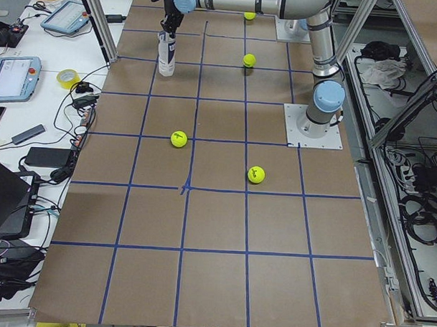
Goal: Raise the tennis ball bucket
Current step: 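Lower the upright can onto the table with the left gripper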
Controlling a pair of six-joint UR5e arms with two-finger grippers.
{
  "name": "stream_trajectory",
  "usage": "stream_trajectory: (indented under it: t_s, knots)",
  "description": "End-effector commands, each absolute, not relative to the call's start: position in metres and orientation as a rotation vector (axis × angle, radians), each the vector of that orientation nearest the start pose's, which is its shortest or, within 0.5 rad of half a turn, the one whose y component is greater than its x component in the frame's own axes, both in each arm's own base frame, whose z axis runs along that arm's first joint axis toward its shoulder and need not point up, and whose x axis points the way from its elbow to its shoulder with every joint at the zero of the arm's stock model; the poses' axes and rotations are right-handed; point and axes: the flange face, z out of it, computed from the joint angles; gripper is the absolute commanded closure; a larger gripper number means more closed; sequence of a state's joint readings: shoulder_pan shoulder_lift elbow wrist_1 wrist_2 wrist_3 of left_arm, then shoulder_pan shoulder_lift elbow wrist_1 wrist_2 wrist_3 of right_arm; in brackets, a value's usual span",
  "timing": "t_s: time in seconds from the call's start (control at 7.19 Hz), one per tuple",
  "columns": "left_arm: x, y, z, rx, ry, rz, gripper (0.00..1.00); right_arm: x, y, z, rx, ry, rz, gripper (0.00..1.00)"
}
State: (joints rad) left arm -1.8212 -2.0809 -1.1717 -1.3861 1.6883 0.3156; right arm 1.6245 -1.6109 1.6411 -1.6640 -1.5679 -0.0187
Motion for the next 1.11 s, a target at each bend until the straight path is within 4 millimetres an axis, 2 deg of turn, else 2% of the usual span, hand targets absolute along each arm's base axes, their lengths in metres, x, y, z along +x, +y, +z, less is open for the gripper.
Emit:
stream_trajectory:
  t_s: [0.0, 0.28, 0.56, 0.97]
  knots:
    - [-0.299, -0.664, 0.397, 0.869, 2.888, 0.016, 1.00, 0.158, -0.472, 0.483, -0.115, 3.148, -0.099, 0.00]
    - [-0.301, -0.667, 0.383, 0.872, 2.900, 0.045, 1.00, 0.158, -0.472, 0.483, -0.115, 3.148, -0.099, 0.00]
    - [-0.301, -0.668, 0.377, 0.873, 2.902, 0.052, 1.00, 0.158, -0.472, 0.483, -0.113, 3.146, -0.099, 0.00]
    - [-0.300, -0.662, 0.356, 0.847, 2.901, -0.060, 1.00, 0.158, -0.472, 0.483, -0.115, 3.143, -0.099, 0.00]
